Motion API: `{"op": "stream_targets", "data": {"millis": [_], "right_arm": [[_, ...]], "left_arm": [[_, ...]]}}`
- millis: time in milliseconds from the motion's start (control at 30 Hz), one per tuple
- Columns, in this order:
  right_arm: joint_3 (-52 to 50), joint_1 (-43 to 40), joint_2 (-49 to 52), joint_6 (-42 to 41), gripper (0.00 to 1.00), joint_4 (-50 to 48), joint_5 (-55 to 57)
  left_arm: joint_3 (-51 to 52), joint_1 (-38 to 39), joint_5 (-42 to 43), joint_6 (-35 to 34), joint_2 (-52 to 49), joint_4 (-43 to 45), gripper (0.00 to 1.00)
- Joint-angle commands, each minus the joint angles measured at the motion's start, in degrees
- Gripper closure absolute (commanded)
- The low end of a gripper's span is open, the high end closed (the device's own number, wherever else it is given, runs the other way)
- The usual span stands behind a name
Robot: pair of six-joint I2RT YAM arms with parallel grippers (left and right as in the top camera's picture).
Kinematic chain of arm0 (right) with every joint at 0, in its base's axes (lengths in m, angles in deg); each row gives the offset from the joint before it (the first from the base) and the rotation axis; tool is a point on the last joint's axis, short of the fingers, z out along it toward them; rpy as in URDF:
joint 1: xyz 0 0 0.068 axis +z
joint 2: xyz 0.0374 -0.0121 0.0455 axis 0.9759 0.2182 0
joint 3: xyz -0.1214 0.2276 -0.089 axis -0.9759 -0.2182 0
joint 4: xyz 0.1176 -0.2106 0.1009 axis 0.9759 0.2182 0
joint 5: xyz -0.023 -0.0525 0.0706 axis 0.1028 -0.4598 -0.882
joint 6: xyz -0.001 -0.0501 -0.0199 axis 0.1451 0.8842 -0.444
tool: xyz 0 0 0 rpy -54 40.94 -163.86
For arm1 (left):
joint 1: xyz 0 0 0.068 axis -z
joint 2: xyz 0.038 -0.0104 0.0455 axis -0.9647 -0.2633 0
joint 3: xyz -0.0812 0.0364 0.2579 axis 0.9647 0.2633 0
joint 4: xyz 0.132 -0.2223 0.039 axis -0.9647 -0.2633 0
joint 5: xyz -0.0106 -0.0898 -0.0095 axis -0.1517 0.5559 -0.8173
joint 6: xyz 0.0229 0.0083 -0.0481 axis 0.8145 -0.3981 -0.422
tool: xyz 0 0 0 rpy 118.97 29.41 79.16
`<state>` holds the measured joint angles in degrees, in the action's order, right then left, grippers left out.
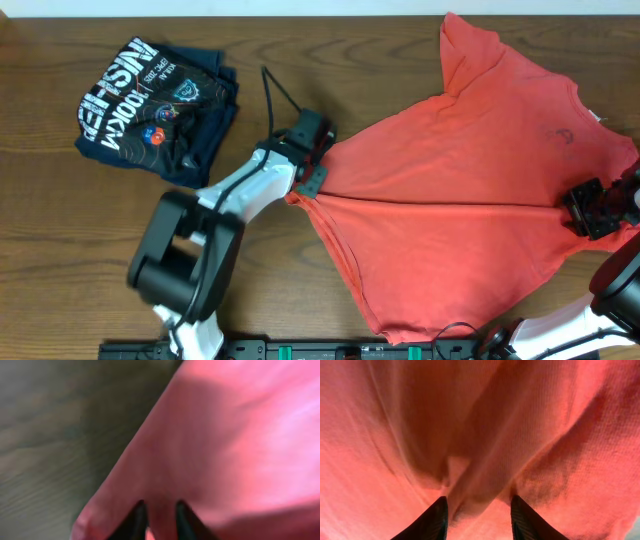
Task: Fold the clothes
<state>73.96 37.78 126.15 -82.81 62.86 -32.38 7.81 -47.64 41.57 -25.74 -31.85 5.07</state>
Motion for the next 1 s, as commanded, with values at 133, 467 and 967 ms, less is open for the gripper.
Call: {"op": "stream_targets", "data": {"millis": [133,467,967], "right_arm": [[-0.13,0.70,-0.42,0.17,0.60,-0.48,-0.92],[-0.13,0.70,-0.42,8.70,0.54,-7.19,-10.21],[-0.46,-1.03,0.76,-7.26,0.89,-9.27,18.40]], "left_arm": [[1.01,-6.01,-8.92,-1.86,-5.07,-4.63,0.94],[0.94,-13.31,-8.92,-7.15,-4.90,-7.21,0.94],[0.70,-13.42,-0.22,-6.99,9.01,-11.67,0.48]]}}
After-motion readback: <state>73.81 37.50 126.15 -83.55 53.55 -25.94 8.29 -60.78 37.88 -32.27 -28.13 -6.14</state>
